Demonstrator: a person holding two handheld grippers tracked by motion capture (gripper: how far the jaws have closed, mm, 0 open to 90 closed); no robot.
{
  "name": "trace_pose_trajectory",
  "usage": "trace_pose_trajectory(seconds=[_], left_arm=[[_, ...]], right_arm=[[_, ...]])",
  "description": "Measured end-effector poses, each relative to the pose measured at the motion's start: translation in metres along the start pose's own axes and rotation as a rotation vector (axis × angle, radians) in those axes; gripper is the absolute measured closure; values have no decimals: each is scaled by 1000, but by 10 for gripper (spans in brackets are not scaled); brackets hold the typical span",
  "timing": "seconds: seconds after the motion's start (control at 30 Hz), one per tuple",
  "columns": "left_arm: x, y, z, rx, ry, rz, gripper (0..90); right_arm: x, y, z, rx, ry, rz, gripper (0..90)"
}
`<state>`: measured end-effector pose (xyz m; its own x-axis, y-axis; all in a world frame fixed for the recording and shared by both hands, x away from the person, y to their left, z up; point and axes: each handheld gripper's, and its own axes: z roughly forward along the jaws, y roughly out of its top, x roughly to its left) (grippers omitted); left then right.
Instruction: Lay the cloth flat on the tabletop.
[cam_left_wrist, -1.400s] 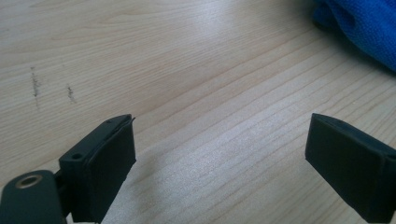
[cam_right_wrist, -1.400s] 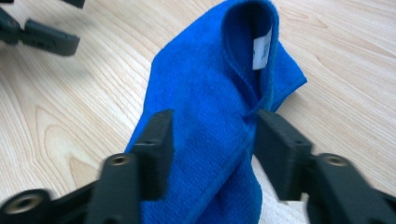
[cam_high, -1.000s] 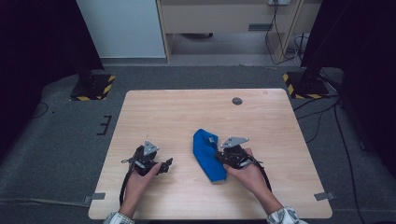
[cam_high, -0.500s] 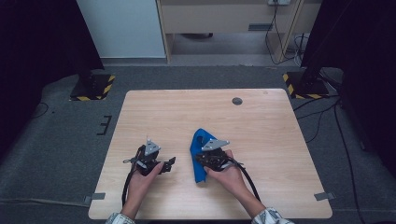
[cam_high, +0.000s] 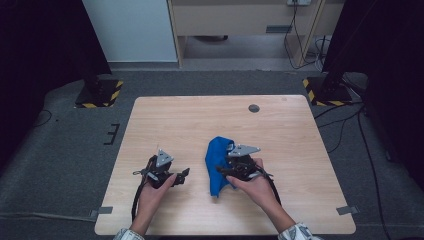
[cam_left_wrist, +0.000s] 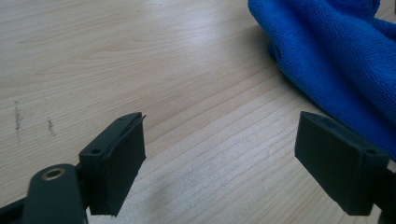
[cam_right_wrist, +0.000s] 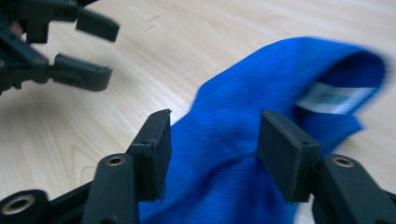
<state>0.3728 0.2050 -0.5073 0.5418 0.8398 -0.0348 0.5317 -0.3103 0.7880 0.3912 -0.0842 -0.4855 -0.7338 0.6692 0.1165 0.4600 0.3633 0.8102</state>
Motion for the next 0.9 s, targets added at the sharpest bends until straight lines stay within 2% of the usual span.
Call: trace_pose_trajectory(seconds=[0.2,0.4,0.5,0.63,0.73,0.8,0.83,0.9], left_arm=[[-1,1,0,-4,0,2,153],[-3,2,0,-2,-3,9,154],[-5,2,0,-3,-4,10,153],[-7,3,0,-2,-7,15,153],[-9,3,1,-6,-15,21,152],[-10,3,1,-6,-22,28,151],[-11,3,1,-9,-25,28,150],[-12,4,1,-16,-33,29,148]], right_arm=[[-19,2,-13,-33,-43,37,453],[-31,-3,-15,-35,-102,51,589],[-36,-7,-12,-28,-115,69,592],[-39,-9,-6,-21,-99,87,517],[-41,-10,1,-12,-98,96,483],[-45,-12,7,-13,-87,119,480],[-47,-12,10,-15,-70,131,493],[-48,-14,13,-19,-58,120,625]])
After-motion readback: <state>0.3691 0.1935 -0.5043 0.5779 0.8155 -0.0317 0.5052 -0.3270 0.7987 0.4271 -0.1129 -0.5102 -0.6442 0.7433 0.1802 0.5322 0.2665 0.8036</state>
